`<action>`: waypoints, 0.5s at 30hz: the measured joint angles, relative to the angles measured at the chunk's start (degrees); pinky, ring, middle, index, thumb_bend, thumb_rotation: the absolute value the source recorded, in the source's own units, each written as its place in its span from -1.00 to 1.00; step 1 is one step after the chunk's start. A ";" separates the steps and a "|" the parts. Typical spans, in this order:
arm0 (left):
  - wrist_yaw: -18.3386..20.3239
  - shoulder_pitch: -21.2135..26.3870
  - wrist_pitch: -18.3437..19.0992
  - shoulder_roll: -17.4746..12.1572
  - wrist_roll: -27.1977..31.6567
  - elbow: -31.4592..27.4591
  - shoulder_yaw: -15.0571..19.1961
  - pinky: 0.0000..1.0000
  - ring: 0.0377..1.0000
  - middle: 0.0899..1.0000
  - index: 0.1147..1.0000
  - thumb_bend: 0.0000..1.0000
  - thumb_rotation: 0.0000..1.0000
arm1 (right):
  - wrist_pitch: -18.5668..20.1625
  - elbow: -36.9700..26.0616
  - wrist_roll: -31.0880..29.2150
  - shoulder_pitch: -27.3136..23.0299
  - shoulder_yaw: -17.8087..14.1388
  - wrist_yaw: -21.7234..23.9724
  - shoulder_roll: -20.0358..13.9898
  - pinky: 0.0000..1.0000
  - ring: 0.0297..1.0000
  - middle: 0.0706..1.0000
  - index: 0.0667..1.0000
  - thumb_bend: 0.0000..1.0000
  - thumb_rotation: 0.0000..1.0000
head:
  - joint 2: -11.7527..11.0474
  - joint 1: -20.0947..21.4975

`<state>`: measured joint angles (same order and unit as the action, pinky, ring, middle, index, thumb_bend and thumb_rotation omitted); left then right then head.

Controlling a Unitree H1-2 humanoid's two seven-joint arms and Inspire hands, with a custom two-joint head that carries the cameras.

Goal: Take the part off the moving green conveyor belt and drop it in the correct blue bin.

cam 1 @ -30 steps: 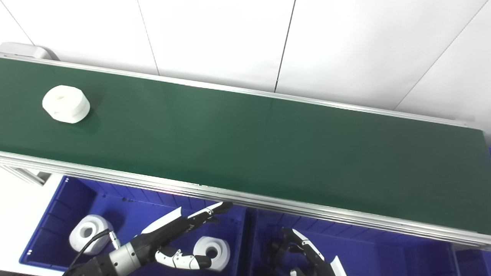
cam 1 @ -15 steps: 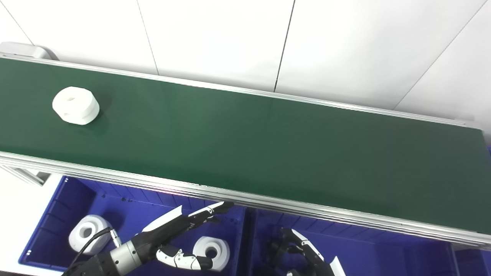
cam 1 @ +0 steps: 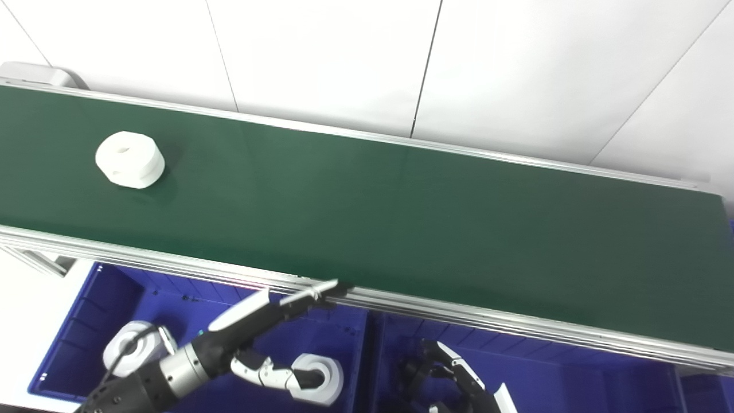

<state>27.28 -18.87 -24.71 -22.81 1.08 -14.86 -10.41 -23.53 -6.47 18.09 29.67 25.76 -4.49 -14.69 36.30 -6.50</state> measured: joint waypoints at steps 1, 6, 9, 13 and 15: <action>-0.73 0.27 -0.01 0.21 -0.90 -1.42 0.85 0.40 0.52 0.58 0.56 -0.19 -0.03 | 0.00 0.05 0.05 -0.08 0.00 -0.04 -0.01 0.50 0.68 0.74 0.71 0.06 0.83 | 0.00 0.00; -8.48 4.24 -0.12 3.04 -4.10 -9.32 5.02 0.09 0.16 0.16 0.17 -0.15 0.32 | 0.00 0.06 0.00 -0.31 0.01 -0.07 -0.03 0.51 0.69 0.75 0.71 0.05 0.82 | -0.09 -0.17; -10.99 8.19 -0.44 1.95 -7.22 -12.06 4.48 0.08 0.14 0.14 0.15 -0.16 0.33 | 0.00 0.29 -0.02 -0.81 0.02 -0.09 -0.08 0.51 0.69 0.75 0.71 0.05 0.82 | -0.35 -0.35; -11.25 15.31 -0.83 -2.63 -11.51 -12.96 4.89 0.04 0.11 0.15 0.15 -0.20 0.14 | 0.00 0.44 -0.09 -0.99 -0.01 -0.17 -0.22 0.51 0.69 0.75 0.71 0.04 0.82 | -0.44 0.00; -10.27 19.17 -0.81 -3.99 -12.69 -13.00 5.45 0.07 0.12 0.16 0.17 -0.15 -0.11 | 0.00 0.46 -0.05 -1.22 0.02 -0.18 -0.20 0.51 0.69 0.75 0.72 0.04 0.83 | -0.44 0.17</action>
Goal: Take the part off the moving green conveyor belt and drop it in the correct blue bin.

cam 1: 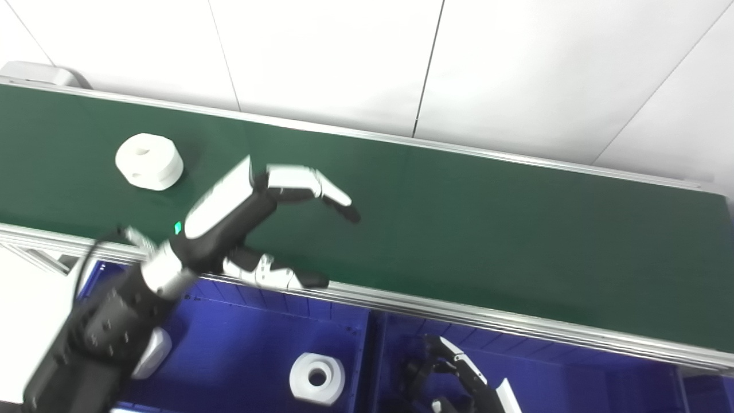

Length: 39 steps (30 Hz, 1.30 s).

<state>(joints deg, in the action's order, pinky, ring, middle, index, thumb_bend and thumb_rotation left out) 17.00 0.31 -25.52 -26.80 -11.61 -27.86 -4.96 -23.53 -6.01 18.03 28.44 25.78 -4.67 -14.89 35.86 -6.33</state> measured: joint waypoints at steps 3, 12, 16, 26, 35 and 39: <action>3.32 4.65 1.76 -2.00 -2.26 -1.22 -0.18 0.10 0.13 0.16 0.19 0.03 -0.43 | 0.00 0.00 -0.01 -0.41 0.00 0.01 0.02 0.52 0.69 0.75 0.71 0.04 0.82 | 0.00 0.00; 15.46 19.81 7.63 -8.22 -11.39 3.09 -3.30 0.30 0.44 0.54 0.50 0.81 -0.58 | 0.00 0.21 0.13 -1.25 0.17 0.03 0.04 0.54 0.70 0.75 0.72 0.07 0.84 | -0.44 0.18; 18.81 24.83 8.14 -8.81 -14.99 7.58 -5.43 0.64 0.85 0.94 0.85 1.00 -0.46 | 0.00 0.24 0.18 -1.60 0.13 0.11 0.18 0.54 0.70 0.76 0.72 0.08 0.85 | -0.53 0.35; 20.19 30.49 8.06 -9.25 -20.35 17.52 -8.17 0.71 0.94 1.00 0.98 1.00 -0.25 | 0.00 0.23 0.59 -1.47 0.11 0.13 0.33 0.55 0.71 0.77 0.73 0.07 0.87 | -0.44 0.44; 19.32 31.50 6.17 -8.12 -20.58 25.01 -10.17 0.81 0.99 1.00 1.00 1.00 -0.13 | 0.00 0.23 0.59 -1.18 0.56 -0.77 0.25 0.56 0.71 0.77 0.73 0.07 0.87 | -0.26 0.09; 17.16 31.57 3.88 -7.20 -19.54 33.19 -10.20 0.78 0.97 1.00 1.00 0.98 -0.07 | -0.01 0.27 0.63 -0.91 0.90 -1.15 0.06 0.56 0.71 0.76 0.74 0.06 0.89 | -0.09 0.35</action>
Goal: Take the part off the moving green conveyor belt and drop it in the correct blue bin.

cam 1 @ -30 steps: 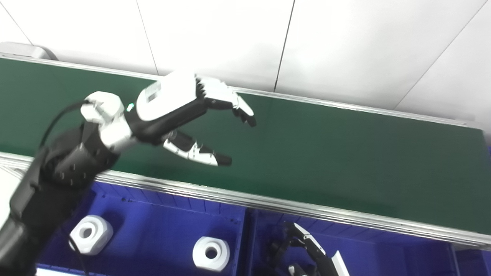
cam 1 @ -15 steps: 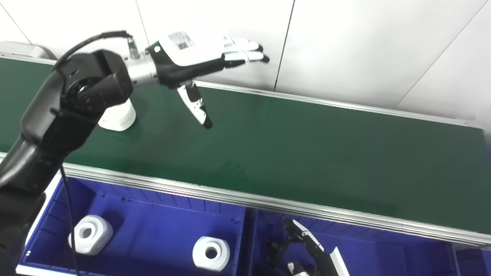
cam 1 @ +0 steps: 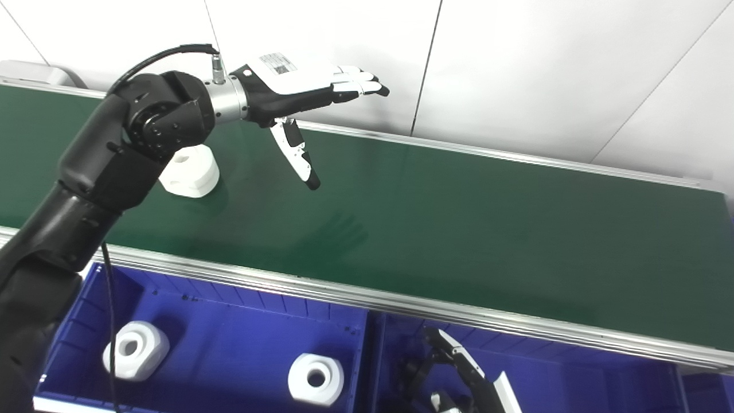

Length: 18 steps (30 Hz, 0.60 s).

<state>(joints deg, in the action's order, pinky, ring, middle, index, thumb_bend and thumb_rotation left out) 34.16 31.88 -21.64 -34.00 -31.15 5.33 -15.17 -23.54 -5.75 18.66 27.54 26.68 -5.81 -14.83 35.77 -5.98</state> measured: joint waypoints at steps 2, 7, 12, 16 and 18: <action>-0.96 0.05 -1.19 0.24 0.45 4.28 -0.02 0.78 0.97 1.00 1.00 0.96 -0.03 | 0.00 0.01 0.01 0.07 0.12 -0.24 -0.04 0.56 0.71 0.77 0.74 0.07 0.89 | 0.09 0.09; -1.06 0.27 -2.14 0.31 0.45 8.11 -0.86 0.77 0.98 1.00 1.00 0.95 0.07 | 0.00 0.02 -0.12 0.12 0.28 -0.84 -0.33 0.58 0.72 0.78 0.75 0.07 0.89 | 0.18 0.18; -1.13 1.86 -3.16 0.37 0.41 11.43 -2.34 0.76 0.98 1.00 1.00 0.96 0.23 | 0.00 0.02 -0.12 0.26 0.40 -0.85 -0.85 0.58 0.72 0.78 0.74 0.08 0.90 | 0.35 0.44; -1.14 1.96 -3.17 0.53 0.31 12.75 -3.05 0.79 0.99 1.00 1.00 0.97 0.27 | 0.00 0.02 -0.13 0.59 0.42 -0.85 -0.95 0.58 0.72 0.78 0.74 0.08 0.90 | 0.35 0.44; -1.22 1.99 -3.18 0.75 -0.10 13.29 -3.57 0.78 0.99 1.00 1.00 0.97 0.30 | 0.00 0.01 -0.11 0.72 0.47 -0.97 -0.95 0.58 0.72 0.78 0.74 0.07 0.90 | 0.44 0.53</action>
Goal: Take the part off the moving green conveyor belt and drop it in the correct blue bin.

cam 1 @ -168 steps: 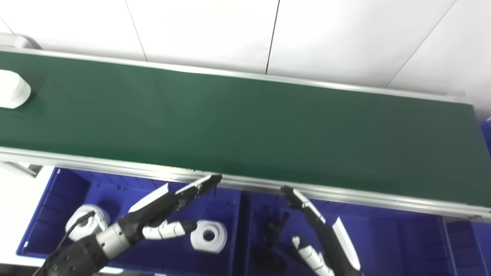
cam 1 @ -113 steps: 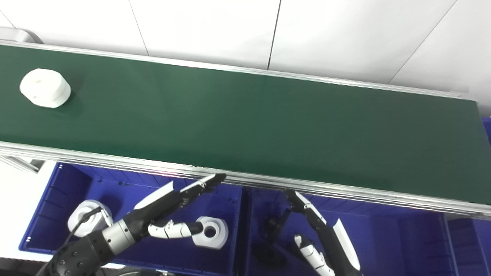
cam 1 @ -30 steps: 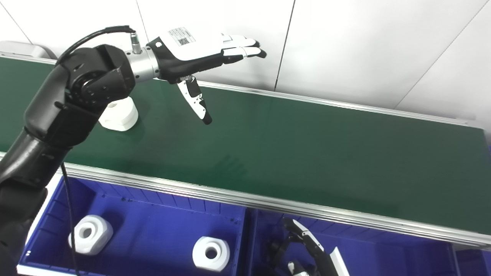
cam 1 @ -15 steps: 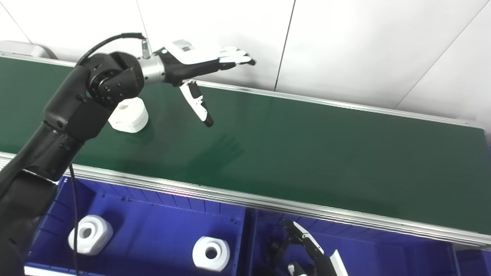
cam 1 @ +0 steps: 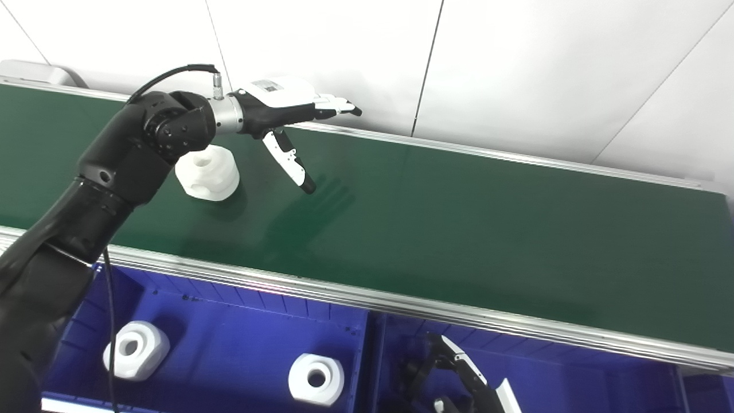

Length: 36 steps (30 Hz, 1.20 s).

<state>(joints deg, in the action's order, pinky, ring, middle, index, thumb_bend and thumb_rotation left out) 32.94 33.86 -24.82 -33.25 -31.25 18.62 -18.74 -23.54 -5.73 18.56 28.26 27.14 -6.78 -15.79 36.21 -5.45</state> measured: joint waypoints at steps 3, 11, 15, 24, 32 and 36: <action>-0.73 -0.03 -0.13 0.20 -1.59 0.37 -0.92 0.79 0.98 1.00 1.00 0.98 0.28 | 0.00 0.00 0.02 0.12 0.07 -0.37 0.00 0.59 0.72 0.78 0.74 0.08 0.90 | 0.09 0.00; -1.55 -0.06 -0.51 0.19 -2.20 0.71 -1.46 0.80 0.95 1.00 0.98 1.00 0.16 | 0.00 0.00 0.04 0.23 0.45 -0.59 -0.01 0.59 0.72 0.78 0.75 0.08 0.92 | 0.18 -0.09; -2.62 -0.12 -0.98 0.03 -2.20 1.18 -2.10 0.76 0.93 0.99 0.95 1.00 0.07 | 0.00 0.00 0.08 0.21 0.47 -0.60 0.01 0.59 0.73 0.79 0.75 0.08 0.93 | 0.26 0.09; -4.00 -2.53 -1.06 -1.41 -4.19 1.66 -3.90 0.77 0.95 1.00 0.91 0.97 0.04 | 0.00 0.00 -0.03 0.10 0.58 -0.59 -0.02 0.62 0.75 0.80 0.77 0.08 0.94 | 0.26 0.18; -8.32 -3.21 -1.08 -1.65 -5.79 1.67 -5.62 0.73 0.91 0.97 0.87 0.95 -0.01 | 0.00 0.00 -0.12 -0.07 0.60 -0.59 -0.29 0.62 0.74 0.80 0.76 0.06 0.97 | 0.44 0.26; -8.43 -3.21 -1.08 -1.66 -6.01 1.67 -5.68 0.71 0.90 0.97 0.87 0.96 -0.04 | 0.00 0.00 0.04 -0.05 0.65 -0.60 -0.40 0.62 0.75 0.80 0.77 0.06 1.00 | 0.79 0.18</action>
<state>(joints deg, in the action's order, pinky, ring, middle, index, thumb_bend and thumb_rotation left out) 24.51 30.65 -25.90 -34.91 -37.26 20.29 -24.42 -23.54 -5.74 18.60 28.21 27.79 -7.39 -16.19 37.00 -5.27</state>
